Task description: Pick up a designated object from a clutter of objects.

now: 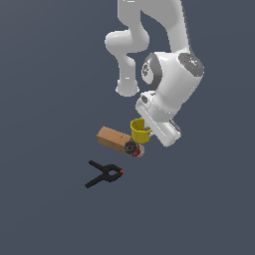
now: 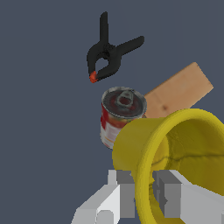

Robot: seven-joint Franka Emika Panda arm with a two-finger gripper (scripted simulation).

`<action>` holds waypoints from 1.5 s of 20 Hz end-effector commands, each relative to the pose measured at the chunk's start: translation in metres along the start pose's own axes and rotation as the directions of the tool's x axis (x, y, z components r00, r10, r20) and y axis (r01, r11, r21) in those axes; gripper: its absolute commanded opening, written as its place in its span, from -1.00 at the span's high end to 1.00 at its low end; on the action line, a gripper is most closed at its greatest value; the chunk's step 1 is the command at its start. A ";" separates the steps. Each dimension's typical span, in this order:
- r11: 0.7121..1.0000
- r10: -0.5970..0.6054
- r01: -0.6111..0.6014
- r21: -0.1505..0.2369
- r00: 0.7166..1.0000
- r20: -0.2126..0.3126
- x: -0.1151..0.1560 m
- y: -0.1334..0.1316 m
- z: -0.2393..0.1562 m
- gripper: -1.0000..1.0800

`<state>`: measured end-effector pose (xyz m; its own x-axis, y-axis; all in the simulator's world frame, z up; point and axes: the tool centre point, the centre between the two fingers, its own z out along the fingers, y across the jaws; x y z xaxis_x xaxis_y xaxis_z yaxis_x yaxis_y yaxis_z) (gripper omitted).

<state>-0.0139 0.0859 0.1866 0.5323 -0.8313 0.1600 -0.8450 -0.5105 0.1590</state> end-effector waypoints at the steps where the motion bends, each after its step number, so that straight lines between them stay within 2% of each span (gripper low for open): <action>1: 1.000 0.000 0.000 0.002 1.000 0.000 0.027 0.003 -0.019 1.00; 9: 1.000 0.000 0.000 0.002 1.000 0.000 0.113 0.009 -0.073 1.00; 15: 1.000 0.000 0.000 0.002 1.000 -0.002 0.164 0.012 -0.106 1.00; 23: 1.000 0.000 0.000 0.002 1.000 -0.003 0.218 0.014 -0.140 1.00; 30: 1.000 0.001 -0.001 0.001 1.000 -0.004 0.254 0.014 -0.162 1.00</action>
<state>0.1132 -0.0917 0.3807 0.5317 -0.8313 0.1621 -0.8455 -0.5096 0.1595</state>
